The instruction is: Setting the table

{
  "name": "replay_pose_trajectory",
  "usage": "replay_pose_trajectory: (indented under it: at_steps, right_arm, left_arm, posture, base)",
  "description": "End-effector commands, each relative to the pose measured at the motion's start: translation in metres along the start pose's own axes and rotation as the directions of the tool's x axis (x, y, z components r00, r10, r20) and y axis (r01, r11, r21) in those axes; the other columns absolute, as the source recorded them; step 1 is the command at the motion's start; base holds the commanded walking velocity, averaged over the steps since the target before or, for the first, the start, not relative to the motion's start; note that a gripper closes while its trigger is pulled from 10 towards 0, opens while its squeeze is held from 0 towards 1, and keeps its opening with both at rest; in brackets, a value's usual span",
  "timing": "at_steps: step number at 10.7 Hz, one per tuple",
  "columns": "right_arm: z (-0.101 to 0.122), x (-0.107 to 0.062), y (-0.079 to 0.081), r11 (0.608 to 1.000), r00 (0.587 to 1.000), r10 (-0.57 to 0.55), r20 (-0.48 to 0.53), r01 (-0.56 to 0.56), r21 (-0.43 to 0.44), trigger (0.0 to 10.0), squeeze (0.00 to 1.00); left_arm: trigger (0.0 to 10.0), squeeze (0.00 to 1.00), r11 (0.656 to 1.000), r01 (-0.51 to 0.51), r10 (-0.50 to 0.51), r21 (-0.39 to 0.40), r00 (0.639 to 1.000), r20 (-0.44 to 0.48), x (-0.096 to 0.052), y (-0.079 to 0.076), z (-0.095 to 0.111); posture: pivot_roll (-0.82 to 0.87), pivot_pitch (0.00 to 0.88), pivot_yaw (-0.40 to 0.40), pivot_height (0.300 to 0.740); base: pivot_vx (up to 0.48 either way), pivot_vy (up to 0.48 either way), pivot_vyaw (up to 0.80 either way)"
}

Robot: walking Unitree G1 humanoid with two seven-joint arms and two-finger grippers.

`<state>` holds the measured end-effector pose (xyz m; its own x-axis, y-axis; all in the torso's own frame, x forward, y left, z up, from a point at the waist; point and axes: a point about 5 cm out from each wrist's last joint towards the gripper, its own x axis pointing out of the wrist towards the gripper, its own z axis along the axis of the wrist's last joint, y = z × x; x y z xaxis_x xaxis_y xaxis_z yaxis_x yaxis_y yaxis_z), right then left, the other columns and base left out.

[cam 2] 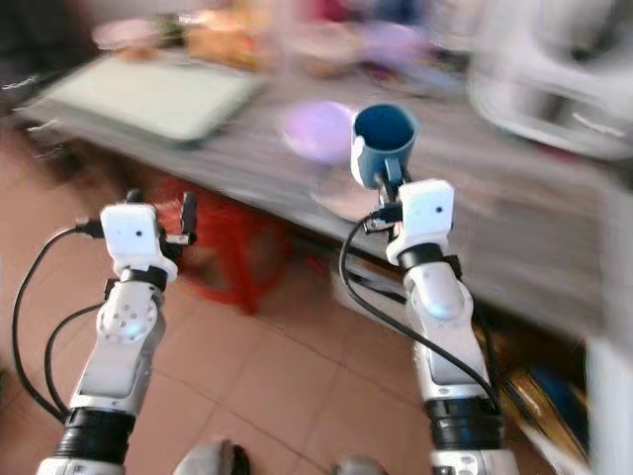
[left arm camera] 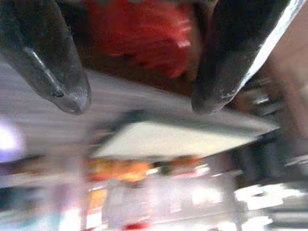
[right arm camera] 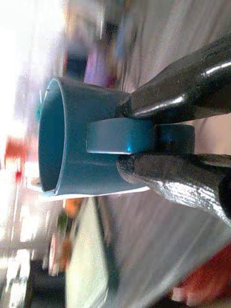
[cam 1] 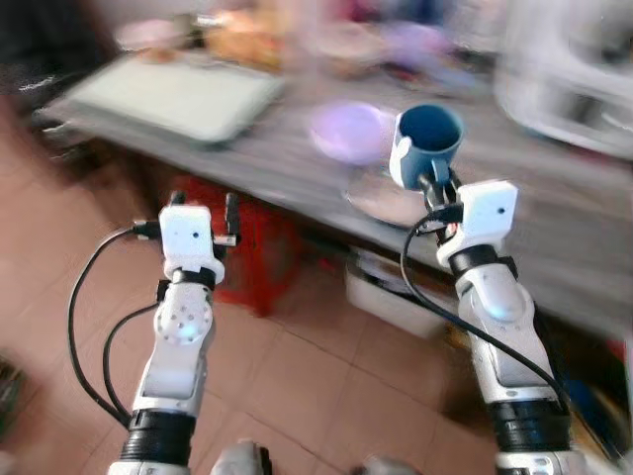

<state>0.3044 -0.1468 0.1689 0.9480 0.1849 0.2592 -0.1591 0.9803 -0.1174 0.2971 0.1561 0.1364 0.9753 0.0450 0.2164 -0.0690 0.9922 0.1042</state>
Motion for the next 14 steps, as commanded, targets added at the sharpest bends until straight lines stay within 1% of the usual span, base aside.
replay_pose_trajectory:
  at_steps: [1,8,9,10,12,14]
  right_arm:
    - [0.003,0.000,0.002,1.000,1.000,0.012,0.016,-0.012,-0.009,10.0,0.00]
    - [0.003,0.001,0.002,1.000,1.000,0.012,0.018,-0.012,-0.009,10.0,0.00]
    - [0.022,0.017,-0.004,0.981,0.990,-0.062,0.127,0.084,-0.176,10.0,0.00]
    - [0.023,0.018,-0.004,0.983,0.989,-0.055,0.134,0.076,-0.164,10.0,0.00]
    - [0.019,0.018,-0.003,0.988,0.992,-0.051,0.113,0.067,-0.142,10.0,0.00]
    - [0.015,0.014,0.000,0.987,0.993,-0.050,0.110,0.066,-0.144,10.0,0.00]
  left_arm:
    - [10.0,0.00,1.000,-0.002,0.002,0.001,1.000,0.005,0.001,0.001,0.002]
    - [10.0,0.00,1.000,-0.002,0.002,-0.002,1.000,0.006,0.001,0.001,0.002]
    - [10.0,0.00,0.995,-0.091,0.091,-0.035,0.996,-0.007,-0.005,0.011,0.001]
    - [10.0,0.00,0.991,-0.126,0.125,-0.034,0.992,-0.029,-0.003,0.013,-0.001]
    - [10.0,0.00,0.991,-0.124,0.123,-0.048,0.992,-0.038,-0.004,0.012,-0.003]
    - [10.0,0.00,0.990,-0.127,0.123,-0.062,0.990,-0.061,-0.009,0.010,-0.005]
  posture:
    - [-0.03,0.103,0.004,0.740]
    - [-0.03,0.101,0.004,0.740]
    - [-0.02,0.093,-0.015,0.740]
    - [-0.02,0.092,-0.017,0.740]
    - [-0.02,0.094,-0.020,0.740]
    - [-0.02,0.102,-0.015,0.740]
  base:
    - [0.458,0.000,0.79]
    - [0.458,0.000,0.79]
    - [0.000,0.000,-0.74]
    - [0.000,0.000,0.00]
    - [0.000,0.000,0.00]
    - [0.000,0.000,0.00]
